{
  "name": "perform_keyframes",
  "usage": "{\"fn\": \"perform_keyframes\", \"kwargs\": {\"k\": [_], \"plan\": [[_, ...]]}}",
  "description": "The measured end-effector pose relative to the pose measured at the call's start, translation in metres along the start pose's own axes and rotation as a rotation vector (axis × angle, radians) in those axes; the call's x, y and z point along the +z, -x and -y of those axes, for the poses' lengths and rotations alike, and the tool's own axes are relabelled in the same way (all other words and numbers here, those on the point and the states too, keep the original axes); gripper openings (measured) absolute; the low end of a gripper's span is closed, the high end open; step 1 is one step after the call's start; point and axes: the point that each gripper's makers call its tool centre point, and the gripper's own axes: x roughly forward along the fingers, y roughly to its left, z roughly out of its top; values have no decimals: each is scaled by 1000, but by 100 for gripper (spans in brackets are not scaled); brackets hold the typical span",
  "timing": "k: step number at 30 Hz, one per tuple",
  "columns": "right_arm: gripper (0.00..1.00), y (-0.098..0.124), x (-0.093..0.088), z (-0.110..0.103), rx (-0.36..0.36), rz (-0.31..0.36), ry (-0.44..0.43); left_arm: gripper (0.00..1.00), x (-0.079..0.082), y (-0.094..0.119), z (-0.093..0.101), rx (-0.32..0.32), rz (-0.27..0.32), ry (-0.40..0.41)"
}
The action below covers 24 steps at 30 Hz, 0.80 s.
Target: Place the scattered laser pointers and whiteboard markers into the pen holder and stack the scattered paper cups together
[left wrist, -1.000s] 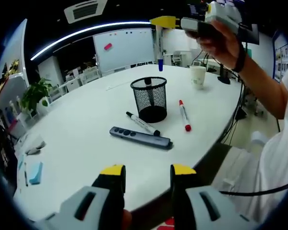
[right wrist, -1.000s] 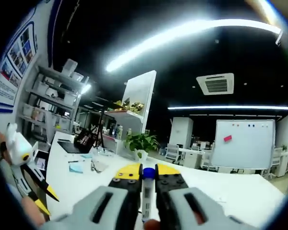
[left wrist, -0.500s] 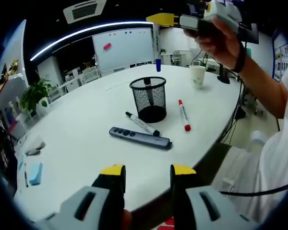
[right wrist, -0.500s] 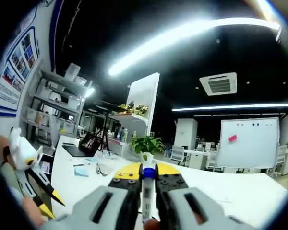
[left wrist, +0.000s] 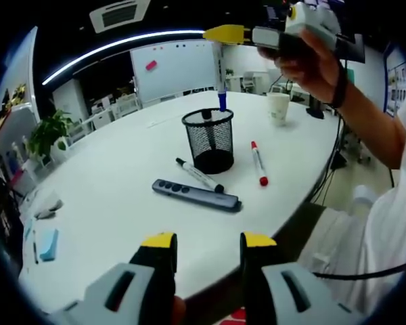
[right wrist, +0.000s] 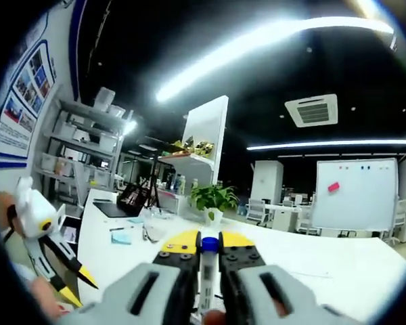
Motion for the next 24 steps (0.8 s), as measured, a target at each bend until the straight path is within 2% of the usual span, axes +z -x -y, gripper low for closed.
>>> {"fn": "perform_keyframes", "kwargs": {"k": [7, 13, 24], "plan": [[10, 2, -6, 0, -7, -16, -2, 38, -2, 0, 0, 2, -9, -5], [10, 1, -10, -2, -2, -29, -10, 38, 4, 2, 3, -6, 4, -11], [10, 1, -27, -2, -3, -64, -2, 38, 2, 1, 3, -8, 0, -14]]}}
